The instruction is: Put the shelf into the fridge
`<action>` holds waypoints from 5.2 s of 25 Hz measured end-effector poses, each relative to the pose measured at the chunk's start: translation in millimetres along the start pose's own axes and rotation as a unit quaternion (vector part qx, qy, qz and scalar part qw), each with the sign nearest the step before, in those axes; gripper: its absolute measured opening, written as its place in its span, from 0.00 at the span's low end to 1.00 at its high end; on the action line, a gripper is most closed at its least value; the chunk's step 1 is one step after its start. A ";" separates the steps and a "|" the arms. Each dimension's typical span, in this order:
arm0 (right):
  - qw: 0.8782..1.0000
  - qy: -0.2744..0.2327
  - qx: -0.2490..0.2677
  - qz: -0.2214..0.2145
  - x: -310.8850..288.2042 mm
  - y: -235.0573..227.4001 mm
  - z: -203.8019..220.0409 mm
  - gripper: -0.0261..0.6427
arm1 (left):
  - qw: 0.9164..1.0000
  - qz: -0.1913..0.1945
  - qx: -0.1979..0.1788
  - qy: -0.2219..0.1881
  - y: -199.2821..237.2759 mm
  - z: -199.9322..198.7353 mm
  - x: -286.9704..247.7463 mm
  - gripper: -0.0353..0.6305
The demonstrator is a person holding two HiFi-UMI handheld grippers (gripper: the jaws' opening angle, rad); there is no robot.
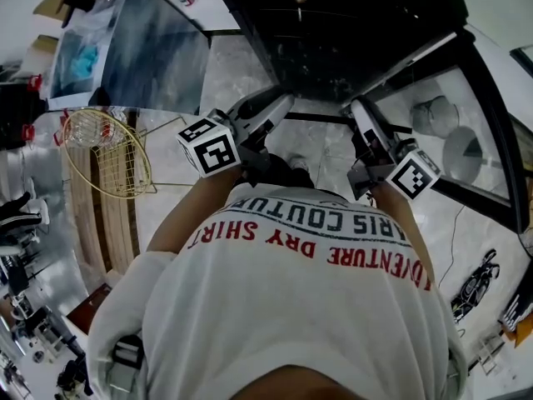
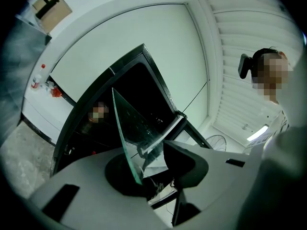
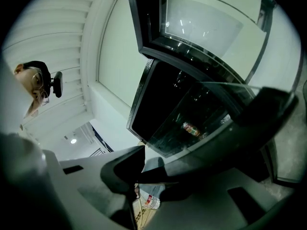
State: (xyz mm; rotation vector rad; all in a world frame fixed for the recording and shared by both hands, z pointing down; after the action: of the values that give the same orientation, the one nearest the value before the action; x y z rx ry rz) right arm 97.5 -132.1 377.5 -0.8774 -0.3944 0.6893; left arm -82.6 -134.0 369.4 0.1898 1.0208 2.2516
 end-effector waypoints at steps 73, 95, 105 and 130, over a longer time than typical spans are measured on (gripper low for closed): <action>0.999 -0.010 -0.011 0.033 -55.7 -57.9 -21.9 0.18 | 0.998 0.005 -0.057 0.002 57.7 -15.5 -41.0 0.38; 1.000 -0.009 -0.004 0.026 -56.8 -57.9 -24.4 0.18 | 0.990 0.068 -0.110 0.060 13.5 25.1 -91.4 0.27; 0.999 0.005 0.033 0.017 -58.0 -52.6 -28.7 0.23 | 0.990 0.069 -0.106 0.059 10.9 21.3 -95.0 0.26; 0.976 0.106 0.186 0.030 -36.4 -32.0 -5.9 0.18 | 0.990 0.068 -0.111 0.053 28.8 -1.9 -117.1 0.26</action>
State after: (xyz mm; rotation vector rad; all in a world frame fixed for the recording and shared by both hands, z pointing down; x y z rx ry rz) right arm 87.0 -175.0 398.4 -0.5992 -0.0426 0.6896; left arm -6.7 -221.2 403.8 0.0439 0.8228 2.5029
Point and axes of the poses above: the fingertips, and each gripper's own axes: x backward along the fingers, y to its left, z out of its underside, the point moved 3 cm from there along x, backward along the fingers, and after that the axes turned 3 degrees about -z, right-handed, at the moved point
